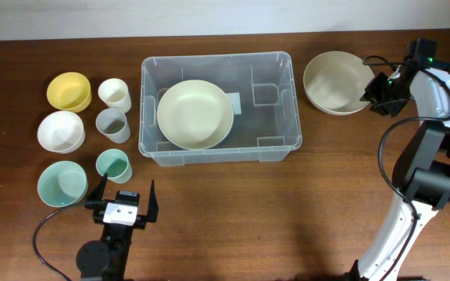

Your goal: Pack container

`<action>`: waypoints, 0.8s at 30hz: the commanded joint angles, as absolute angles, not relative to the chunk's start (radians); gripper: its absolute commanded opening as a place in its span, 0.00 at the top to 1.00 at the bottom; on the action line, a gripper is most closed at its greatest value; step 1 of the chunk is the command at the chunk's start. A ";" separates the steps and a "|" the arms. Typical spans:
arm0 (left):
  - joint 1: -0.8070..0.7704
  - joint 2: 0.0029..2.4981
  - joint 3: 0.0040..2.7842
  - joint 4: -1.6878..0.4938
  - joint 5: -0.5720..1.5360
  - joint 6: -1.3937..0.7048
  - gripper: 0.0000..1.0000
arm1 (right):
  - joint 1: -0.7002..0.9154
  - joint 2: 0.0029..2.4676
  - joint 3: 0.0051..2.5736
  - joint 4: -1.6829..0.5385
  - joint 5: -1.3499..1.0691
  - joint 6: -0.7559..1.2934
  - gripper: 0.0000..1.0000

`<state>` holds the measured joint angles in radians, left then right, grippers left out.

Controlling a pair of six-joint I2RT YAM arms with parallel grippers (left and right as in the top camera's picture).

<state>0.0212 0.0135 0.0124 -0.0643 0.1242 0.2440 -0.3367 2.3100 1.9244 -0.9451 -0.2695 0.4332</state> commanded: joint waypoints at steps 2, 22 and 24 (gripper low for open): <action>0.027 0.006 0.009 -0.068 0.135 0.256 0.00 | -0.332 2.329 1.907 -0.945 -0.251 0.423 0.66; 0.027 0.006 0.009 -0.068 0.135 0.256 0.00 | -0.332 2.363 1.907 -0.926 -0.251 0.423 0.79; 0.027 0.006 0.009 -0.068 0.135 0.256 0.00 | -0.332 2.363 1.907 -0.922 -0.251 0.423 0.82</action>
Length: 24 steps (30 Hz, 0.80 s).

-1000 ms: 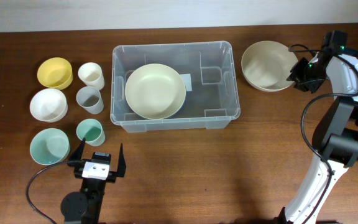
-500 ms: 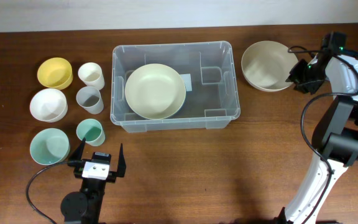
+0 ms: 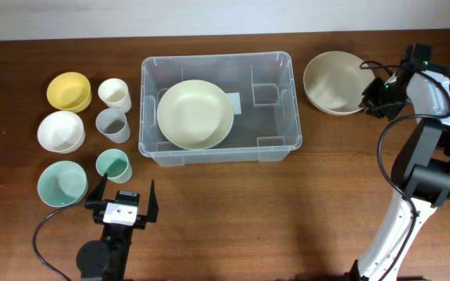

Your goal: Pack container

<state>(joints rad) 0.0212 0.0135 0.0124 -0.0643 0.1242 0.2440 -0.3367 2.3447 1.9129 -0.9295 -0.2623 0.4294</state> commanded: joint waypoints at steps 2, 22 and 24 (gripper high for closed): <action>0.027 0.006 0.009 -0.068 0.135 0.256 0.00 | -0.332 2.363 1.907 -0.917 -0.254 0.423 0.86; 0.027 0.006 0.009 -0.068 0.135 0.256 0.00 | -0.368 2.363 1.908 -0.798 -0.499 0.423 0.96; 0.027 0.006 0.009 -0.068 0.135 0.256 0.00 | -0.377 2.363 1.908 -0.791 -0.533 0.423 0.96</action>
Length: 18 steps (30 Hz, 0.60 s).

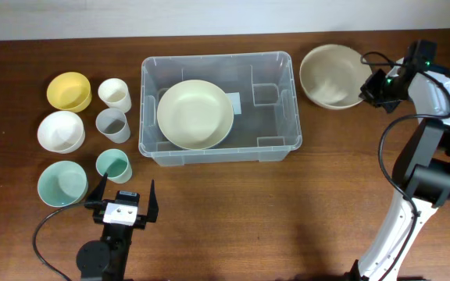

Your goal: Pack container

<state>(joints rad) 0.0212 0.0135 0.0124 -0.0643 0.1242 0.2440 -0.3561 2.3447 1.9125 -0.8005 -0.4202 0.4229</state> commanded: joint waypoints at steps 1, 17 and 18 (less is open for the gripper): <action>0.027 0.006 0.009 -0.068 0.135 0.256 0.00 | -0.385 2.363 1.908 -0.788 -0.553 0.423 0.96; 0.027 0.006 0.009 -0.068 0.135 0.256 0.00 | -0.465 2.249 1.912 -0.765 -0.897 0.422 0.96; 0.027 0.006 0.009 -0.068 0.135 0.256 0.00 | -0.465 2.230 1.912 -0.761 -0.925 0.422 0.96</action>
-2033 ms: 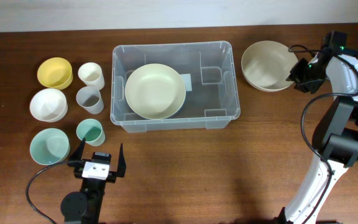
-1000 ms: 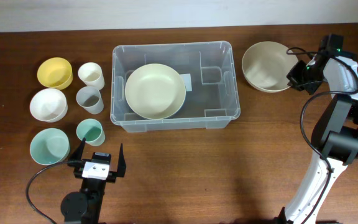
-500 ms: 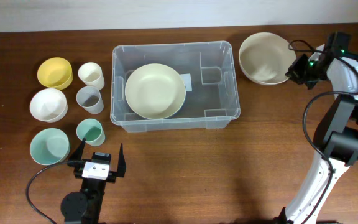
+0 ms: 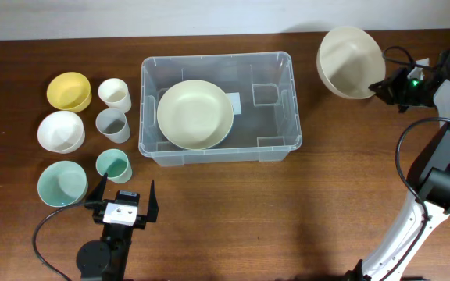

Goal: Pack container
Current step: 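Lift the cream bowl and carry it left over the container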

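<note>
A clear plastic container (image 4: 276, 117) stands at the table's middle with a pale yellow-green bowl (image 4: 194, 114) inside its left half. To its right a beige bowl (image 4: 350, 62) hangs tilted above the table, and my right gripper (image 4: 381, 86) is shut on its right rim. My left gripper (image 4: 123, 204) is near the front left, open with nothing between its fingers, just below a small teal cup (image 4: 114, 165).
Left of the container stand a yellow bowl (image 4: 69, 90), a white bowl (image 4: 60, 131), a teal bowl (image 4: 62, 183), a white cup (image 4: 115, 94) and a grey cup (image 4: 113, 124). The right arm's cable loops over the table's right side.
The right gripper has raised the beige bowl and tipped it; it now hangs higher and farther right. The left arm has not moved.
The beige bowl lay on the table right of the container with my right gripper at its right rim. It stayed there at the second moment, then sat slightly shifted toward the back. Now it is off the table, tilted in the gripper.
</note>
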`<action>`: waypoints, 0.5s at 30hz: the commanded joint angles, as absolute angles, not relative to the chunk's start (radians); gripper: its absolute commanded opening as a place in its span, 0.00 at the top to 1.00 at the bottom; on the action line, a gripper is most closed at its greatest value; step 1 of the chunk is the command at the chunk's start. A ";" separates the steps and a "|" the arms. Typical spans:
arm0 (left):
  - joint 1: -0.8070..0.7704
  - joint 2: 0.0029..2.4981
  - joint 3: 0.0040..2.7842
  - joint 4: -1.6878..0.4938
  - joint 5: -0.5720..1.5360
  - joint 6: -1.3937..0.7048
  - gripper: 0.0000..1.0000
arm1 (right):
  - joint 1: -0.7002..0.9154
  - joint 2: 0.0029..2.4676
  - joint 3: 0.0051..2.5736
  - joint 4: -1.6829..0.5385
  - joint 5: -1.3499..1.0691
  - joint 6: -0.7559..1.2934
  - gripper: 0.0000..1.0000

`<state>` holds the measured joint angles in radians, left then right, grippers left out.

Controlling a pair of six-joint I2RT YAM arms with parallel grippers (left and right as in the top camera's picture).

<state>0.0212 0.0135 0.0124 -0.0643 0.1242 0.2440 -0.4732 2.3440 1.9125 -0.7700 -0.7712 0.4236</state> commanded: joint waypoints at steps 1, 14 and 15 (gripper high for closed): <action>0.027 0.006 0.009 -0.068 0.135 0.256 0.00 | -0.465 2.203 1.913 -0.759 -0.949 0.423 0.96; 0.027 0.006 0.009 -0.068 0.135 0.256 0.00 | -0.300 1.837 1.913 -0.908 -0.953 0.423 0.96; 0.027 0.006 0.009 -0.068 0.135 0.256 0.00 | -0.270 1.817 1.913 -0.926 -0.934 0.423 0.96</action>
